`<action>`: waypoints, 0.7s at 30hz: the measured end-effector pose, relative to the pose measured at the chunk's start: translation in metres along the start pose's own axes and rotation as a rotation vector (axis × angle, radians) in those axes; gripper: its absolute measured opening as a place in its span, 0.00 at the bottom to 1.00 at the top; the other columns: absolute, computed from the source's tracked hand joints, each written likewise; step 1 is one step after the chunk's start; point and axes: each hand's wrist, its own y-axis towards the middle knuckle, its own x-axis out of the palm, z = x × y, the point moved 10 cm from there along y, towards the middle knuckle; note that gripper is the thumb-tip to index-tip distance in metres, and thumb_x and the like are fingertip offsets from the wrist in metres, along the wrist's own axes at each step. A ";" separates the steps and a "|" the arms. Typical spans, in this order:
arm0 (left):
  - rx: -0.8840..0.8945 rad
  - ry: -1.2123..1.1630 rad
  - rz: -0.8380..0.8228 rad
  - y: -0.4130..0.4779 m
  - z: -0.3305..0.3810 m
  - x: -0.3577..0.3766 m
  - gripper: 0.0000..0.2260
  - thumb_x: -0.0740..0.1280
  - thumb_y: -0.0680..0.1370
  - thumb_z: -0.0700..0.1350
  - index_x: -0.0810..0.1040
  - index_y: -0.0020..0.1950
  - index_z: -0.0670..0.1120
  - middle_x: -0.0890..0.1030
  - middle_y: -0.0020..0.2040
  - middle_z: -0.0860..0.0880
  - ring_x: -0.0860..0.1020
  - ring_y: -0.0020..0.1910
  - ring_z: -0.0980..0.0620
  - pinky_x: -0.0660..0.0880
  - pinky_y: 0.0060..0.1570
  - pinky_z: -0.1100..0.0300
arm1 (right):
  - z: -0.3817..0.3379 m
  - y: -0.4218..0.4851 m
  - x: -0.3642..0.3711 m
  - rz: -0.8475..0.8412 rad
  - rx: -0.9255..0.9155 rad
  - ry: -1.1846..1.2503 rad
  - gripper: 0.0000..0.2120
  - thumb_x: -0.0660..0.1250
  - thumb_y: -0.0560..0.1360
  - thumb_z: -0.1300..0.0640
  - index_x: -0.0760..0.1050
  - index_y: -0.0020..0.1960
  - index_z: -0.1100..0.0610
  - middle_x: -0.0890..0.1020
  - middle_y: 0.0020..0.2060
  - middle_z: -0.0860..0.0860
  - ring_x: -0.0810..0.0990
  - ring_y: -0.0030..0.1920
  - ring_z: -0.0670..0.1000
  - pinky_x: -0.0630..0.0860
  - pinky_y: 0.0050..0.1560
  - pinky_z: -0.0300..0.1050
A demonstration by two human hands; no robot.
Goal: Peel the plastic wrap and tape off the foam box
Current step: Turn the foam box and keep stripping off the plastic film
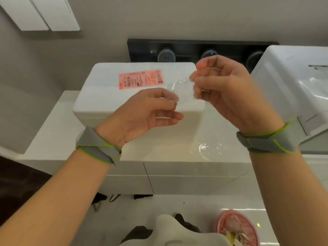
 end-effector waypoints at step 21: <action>-0.129 0.685 0.073 0.015 -0.150 -0.057 0.17 0.65 0.75 0.44 0.77 0.61 0.60 0.80 0.59 0.55 0.77 0.58 0.59 0.72 0.58 0.62 | 0.197 -0.131 -0.020 0.198 0.337 -0.495 0.15 0.64 0.72 0.74 0.77 0.49 0.56 0.82 0.40 0.50 0.81 0.30 0.50 0.77 0.37 0.41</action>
